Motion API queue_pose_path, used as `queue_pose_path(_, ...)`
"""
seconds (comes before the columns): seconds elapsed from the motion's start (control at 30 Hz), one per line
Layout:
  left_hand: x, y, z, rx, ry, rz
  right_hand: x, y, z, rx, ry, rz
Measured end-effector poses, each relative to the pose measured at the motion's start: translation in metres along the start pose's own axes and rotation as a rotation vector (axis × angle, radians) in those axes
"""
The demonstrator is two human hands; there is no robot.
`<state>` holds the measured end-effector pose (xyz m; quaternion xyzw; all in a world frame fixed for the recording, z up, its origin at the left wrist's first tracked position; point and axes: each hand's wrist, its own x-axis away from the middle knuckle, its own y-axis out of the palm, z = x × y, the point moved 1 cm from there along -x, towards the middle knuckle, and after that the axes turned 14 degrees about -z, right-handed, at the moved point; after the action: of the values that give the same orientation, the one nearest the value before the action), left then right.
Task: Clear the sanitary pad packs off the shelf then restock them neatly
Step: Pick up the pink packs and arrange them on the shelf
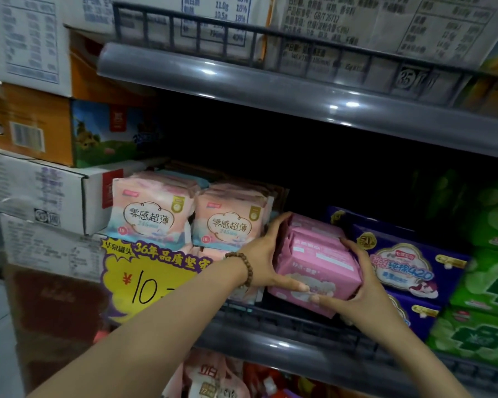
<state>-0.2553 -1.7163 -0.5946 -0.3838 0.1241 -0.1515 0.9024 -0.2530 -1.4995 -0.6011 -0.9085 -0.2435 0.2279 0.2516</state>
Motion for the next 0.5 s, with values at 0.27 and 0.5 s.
queue_pose_path(0.27,0.0032,0.0043,0.0014,0.009,-0.014,0.017,0.0047,0.0012,0.0034,-0.013,-0.007,0.017)
queue_pose_path(0.5,0.0008,0.0016,0.0031,-0.100,-0.088,-0.075,0.0029,-0.0053,0.0013,0.061,0.014,0.003)
